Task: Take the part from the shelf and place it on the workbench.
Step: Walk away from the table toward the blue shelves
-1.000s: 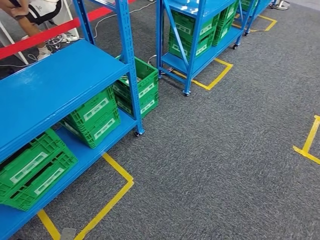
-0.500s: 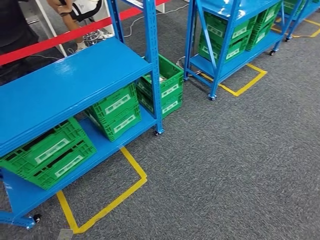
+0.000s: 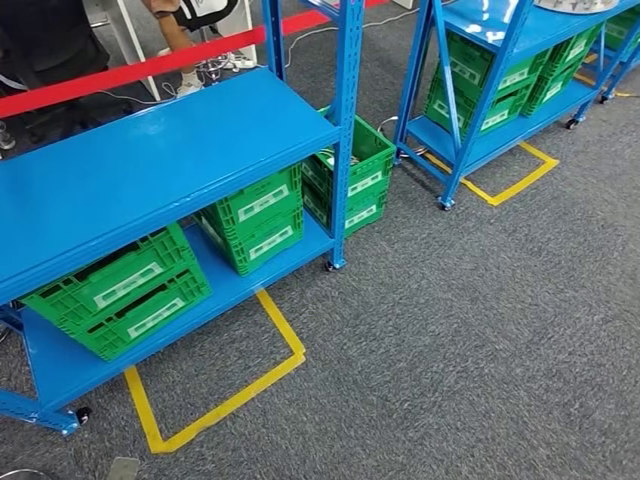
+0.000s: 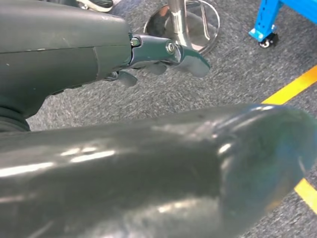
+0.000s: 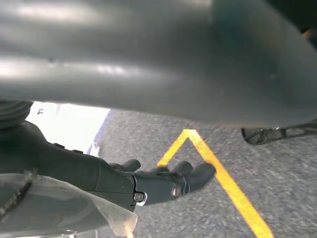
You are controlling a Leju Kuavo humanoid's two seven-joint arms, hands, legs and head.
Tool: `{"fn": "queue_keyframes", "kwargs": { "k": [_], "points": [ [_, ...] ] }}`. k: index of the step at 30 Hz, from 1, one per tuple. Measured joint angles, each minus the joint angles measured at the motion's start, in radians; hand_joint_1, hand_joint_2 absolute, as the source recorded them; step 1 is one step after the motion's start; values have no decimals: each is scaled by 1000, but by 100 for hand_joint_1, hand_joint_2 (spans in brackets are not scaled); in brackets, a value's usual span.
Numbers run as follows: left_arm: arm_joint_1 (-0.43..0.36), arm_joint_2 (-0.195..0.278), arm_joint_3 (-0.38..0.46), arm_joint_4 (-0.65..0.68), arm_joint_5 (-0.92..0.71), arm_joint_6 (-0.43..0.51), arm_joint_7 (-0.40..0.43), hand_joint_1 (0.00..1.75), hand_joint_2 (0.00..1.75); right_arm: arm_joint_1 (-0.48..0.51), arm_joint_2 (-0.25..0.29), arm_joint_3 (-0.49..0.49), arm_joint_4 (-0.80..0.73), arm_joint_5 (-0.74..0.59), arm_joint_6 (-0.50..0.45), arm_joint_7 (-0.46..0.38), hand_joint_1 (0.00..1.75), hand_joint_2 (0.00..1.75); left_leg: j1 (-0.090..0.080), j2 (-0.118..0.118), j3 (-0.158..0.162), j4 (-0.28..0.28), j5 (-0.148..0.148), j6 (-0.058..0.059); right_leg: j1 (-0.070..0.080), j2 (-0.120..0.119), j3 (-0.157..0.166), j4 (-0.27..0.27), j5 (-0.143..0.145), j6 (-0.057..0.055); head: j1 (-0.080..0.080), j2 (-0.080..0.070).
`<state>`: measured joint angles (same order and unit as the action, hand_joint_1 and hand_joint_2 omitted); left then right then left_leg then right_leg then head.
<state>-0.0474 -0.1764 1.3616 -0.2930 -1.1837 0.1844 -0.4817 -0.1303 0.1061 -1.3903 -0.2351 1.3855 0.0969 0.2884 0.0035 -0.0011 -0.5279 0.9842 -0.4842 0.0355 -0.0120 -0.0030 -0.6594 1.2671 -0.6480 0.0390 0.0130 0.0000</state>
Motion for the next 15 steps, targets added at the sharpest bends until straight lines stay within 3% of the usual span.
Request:
{"fn": "queue_keyframes", "kwargs": {
  "k": [1,2,4,6,9,11,12,15],
  "points": [
    [0,0,0,0,0,0,0,0,0,2,0,0,0,0,0,1,0,0,0,-3,1,0,-1,-1,-1,0,-12,15,8,2,0,0],
    [0,0,0,0,1,0,0,0,0,4,0,0,0,0,-1,2,0,0,1,-7,4,1,-3,-3,-2,0,-4,-10,34,4,0,0],
    [0,0,0,0,1,0,0,0,0,5,0,0,0,0,-3,4,0,0,3,-13,10,4,-9,-11,-5,1,54,-140,108,6,0,0],
    [0,0,0,0,0,0,0,0,0,3,1,0,0,0,-3,4,0,0,1,-17,11,11,-17,-23,-6,4,107,-244,139,0,0,0],
    [-1,1,1,0,1,0,0,0,0,2,3,0,1,0,-3,4,0,0,0,-18,8,14,-19,-37,-3,4,118,-261,136,-17,-1,0],
    [-1,0,2,0,2,0,0,0,0,1,5,1,1,0,-4,7,0,0,1,-15,-1,42,-42,-45,-5,1,121,-263,136,-28,-5,0],
    [-2,0,2,-1,1,0,0,0,0,1,6,1,1,0,-4,8,0,0,2,-13,-20,84,-67,-49,-7,-1,123,-265,135,-33,-8,0],
    [-3,0,2,-1,1,0,0,0,0,1,7,1,2,0,-5,7,0,0,3,-10,-116,281,-146,-55,-3,-6,126,-264,130,-42,-12,0]
  ]
}}
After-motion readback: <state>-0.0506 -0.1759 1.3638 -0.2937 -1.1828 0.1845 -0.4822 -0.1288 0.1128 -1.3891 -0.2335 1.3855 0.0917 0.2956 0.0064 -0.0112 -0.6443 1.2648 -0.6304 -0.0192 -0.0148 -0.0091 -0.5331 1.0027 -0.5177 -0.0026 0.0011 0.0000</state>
